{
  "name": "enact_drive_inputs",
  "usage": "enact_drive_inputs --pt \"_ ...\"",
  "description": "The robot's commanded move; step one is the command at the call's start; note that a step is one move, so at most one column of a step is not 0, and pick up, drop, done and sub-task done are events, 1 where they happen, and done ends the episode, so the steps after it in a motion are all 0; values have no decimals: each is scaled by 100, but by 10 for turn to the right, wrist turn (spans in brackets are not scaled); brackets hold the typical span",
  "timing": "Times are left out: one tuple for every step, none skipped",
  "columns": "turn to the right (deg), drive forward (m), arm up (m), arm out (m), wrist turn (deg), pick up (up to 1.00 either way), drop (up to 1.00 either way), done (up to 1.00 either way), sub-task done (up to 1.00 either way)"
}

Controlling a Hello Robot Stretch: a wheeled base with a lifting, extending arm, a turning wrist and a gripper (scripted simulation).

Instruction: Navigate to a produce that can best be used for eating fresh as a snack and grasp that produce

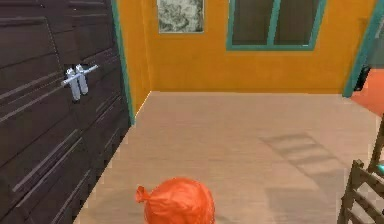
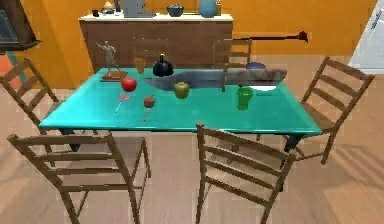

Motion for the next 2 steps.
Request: enact_drive_inputs --pt "450 0 0 0 0 0 0 0 0" --pt "450 0 0 0 0 0 0 0 0"
